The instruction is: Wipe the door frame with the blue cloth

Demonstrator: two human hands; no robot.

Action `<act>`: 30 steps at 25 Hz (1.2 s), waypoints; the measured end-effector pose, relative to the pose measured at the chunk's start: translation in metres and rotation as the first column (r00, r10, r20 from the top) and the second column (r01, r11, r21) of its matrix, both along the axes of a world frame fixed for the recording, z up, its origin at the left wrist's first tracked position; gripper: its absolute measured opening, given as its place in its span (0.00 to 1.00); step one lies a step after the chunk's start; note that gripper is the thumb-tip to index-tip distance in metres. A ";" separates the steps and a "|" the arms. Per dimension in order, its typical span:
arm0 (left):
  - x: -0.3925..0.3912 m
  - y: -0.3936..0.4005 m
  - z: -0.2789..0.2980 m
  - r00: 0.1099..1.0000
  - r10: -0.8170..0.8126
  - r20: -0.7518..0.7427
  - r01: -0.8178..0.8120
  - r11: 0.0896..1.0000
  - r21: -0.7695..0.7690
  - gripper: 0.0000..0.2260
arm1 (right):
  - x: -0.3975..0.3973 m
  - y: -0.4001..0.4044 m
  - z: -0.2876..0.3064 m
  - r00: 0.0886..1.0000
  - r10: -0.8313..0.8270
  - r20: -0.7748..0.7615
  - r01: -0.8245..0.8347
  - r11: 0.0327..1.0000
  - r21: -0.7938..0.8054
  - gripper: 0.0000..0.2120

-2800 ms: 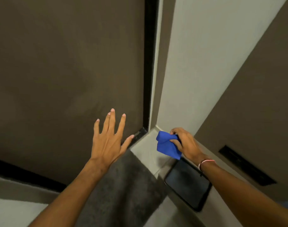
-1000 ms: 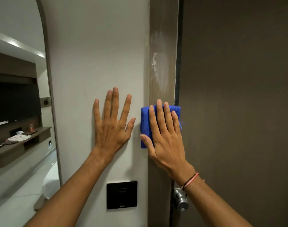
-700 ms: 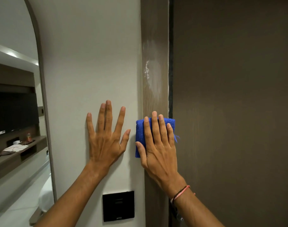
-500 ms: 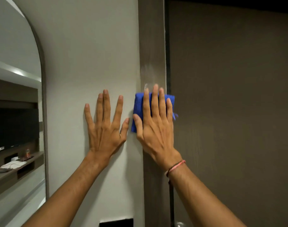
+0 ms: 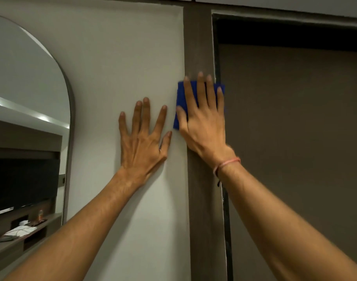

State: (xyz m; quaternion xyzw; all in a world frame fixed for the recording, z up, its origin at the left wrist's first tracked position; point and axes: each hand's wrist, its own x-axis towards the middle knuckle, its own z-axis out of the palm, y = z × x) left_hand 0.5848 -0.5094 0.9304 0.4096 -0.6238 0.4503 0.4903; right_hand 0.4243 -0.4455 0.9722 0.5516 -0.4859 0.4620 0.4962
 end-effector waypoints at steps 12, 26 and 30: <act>0.001 -0.003 -0.014 0.999 -0.037 -0.014 0.035 0.996 -0.086 0.31 | 0.000 0.002 0.098 0.998 -0.059 0.020 0.058 0.996 0.074 0.33; 0.006 -0.003 -0.024 1.000 -0.013 0.001 0.013 0.999 -0.041 0.31 | -0.004 0.005 0.074 0.999 -0.032 -0.015 0.032 0.997 0.065 0.33; 0.005 -0.001 -0.038 0.999 -0.034 -0.015 0.034 0.999 -0.020 0.31 | -0.003 -0.003 0.031 0.999 -0.035 0.009 0.035 0.999 0.017 0.33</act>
